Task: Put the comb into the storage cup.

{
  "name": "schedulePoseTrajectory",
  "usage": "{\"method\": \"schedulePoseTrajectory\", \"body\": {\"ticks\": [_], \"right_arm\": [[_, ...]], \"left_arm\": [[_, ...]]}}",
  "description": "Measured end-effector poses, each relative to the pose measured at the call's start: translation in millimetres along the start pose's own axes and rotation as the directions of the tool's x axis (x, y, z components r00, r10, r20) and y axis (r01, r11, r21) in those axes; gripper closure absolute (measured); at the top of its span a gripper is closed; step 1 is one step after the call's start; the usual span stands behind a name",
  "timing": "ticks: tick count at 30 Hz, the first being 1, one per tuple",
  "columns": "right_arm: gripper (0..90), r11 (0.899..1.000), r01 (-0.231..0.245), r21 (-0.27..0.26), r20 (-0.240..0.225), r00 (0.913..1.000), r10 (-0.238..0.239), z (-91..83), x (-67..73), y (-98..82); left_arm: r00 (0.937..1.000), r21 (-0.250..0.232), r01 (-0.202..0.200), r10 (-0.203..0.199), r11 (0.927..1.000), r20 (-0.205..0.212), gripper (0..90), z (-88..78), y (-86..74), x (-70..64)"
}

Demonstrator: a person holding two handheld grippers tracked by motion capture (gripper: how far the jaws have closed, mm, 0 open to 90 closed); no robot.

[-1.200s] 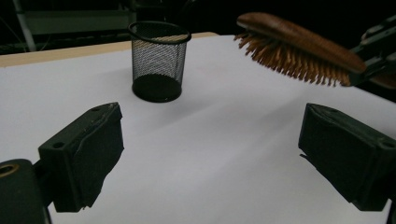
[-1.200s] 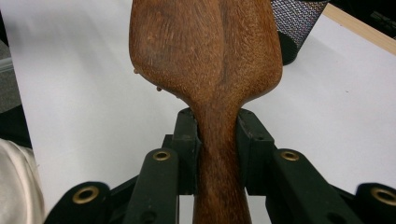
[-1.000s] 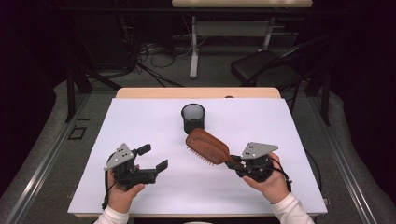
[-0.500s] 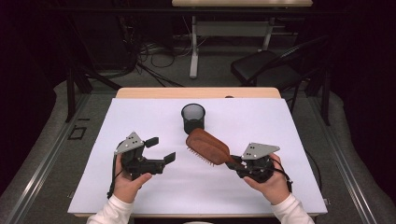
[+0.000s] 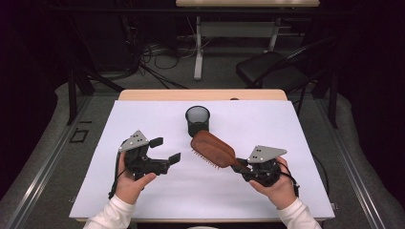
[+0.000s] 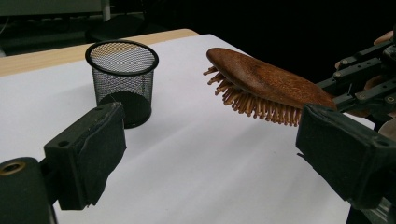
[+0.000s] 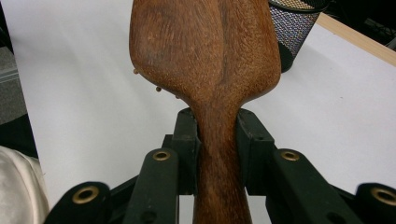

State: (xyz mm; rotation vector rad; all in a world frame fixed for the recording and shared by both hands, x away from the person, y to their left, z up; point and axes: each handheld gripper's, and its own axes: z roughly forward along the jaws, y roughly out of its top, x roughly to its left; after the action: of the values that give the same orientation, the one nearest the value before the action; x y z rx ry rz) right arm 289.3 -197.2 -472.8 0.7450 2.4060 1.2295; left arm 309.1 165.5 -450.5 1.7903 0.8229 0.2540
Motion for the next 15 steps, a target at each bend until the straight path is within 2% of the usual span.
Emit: {"method": "schedulePoseTrajectory", "body": {"ticks": [3, 15], "right_arm": [[71.6, 1.0, -0.001, -0.001, 0.0, 1.0, 0.001, 0.1, 0.1, 0.0], [71.6, 1.0, -0.004, -0.004, 0.008, 1.0, 0.004, 0.1, -0.3, -0.6]], "left_arm": [[1.0, 0.009, -0.006, 0.006, 0.9999, 0.003, 8.5, 2.0, 2.1, -1.1], [0.9992, 0.029, 0.024, -0.025, 0.9993, 0.03, 8.5, 8.3, 10.8, -1.5]]}}
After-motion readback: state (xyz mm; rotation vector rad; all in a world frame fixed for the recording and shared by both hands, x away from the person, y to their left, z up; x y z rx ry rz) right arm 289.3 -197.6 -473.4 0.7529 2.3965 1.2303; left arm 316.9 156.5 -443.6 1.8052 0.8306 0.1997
